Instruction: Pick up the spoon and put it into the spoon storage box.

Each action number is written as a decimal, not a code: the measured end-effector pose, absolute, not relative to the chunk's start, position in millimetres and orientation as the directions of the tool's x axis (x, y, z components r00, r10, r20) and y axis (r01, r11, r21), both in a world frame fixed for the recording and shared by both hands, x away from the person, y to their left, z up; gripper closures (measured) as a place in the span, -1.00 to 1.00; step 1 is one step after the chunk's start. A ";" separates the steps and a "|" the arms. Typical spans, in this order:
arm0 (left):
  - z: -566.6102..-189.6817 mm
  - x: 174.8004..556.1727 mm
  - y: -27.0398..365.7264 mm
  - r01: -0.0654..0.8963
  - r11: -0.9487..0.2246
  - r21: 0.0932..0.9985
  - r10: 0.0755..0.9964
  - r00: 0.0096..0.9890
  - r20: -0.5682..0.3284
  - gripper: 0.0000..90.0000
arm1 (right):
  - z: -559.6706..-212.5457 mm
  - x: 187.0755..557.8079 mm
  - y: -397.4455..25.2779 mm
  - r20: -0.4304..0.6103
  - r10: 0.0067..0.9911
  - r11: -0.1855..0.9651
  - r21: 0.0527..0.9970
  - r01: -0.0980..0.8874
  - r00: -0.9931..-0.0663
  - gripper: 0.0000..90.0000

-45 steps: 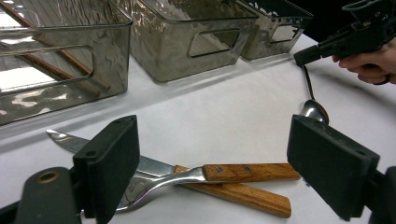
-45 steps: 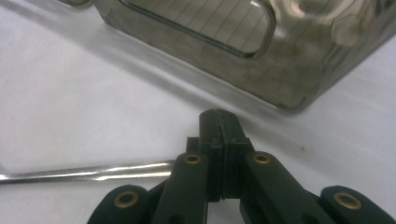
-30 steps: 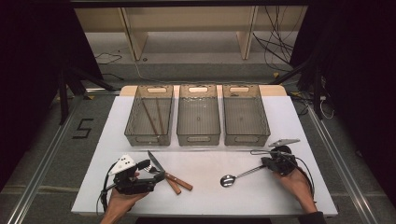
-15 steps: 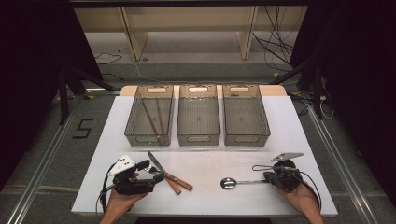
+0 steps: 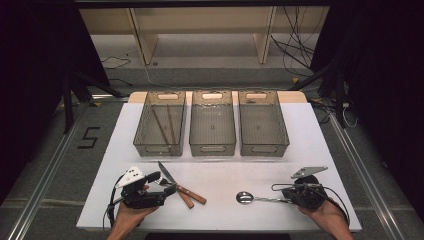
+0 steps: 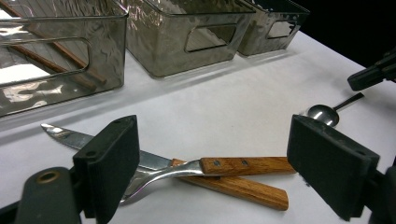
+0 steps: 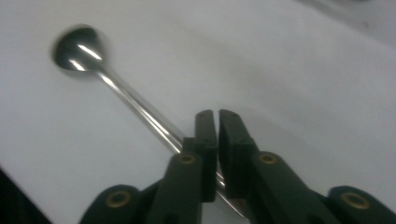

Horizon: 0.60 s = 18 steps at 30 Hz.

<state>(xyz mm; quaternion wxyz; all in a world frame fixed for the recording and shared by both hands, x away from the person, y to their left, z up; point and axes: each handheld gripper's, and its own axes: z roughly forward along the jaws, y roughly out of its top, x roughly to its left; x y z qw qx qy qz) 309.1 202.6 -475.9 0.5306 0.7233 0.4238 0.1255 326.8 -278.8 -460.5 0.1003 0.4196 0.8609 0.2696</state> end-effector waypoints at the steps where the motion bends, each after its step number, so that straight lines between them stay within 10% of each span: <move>1: -475.9 309.1 202.5 0.479 -0.081 0.874 0.746 0.611 -0.265 -0.63 | -457.4 327.4 -276.8 0.054 0.758 0.522 0.547 0.655 -0.650 0.69; 7: -476.4 309.2 201.6 0.480 -0.083 0.873 0.748 0.609 -0.264 -0.63 | -447.7 329.8 -257.1 0.031 0.642 0.661 0.485 0.573 -0.766 0.07; 18: -476.1 309.1 202.1 0.480 -0.084 0.873 0.748 0.610 -0.264 -0.63 | -456.1 339.9 -232.7 -0.010 0.574 0.767 0.356 0.534 -0.819 -0.07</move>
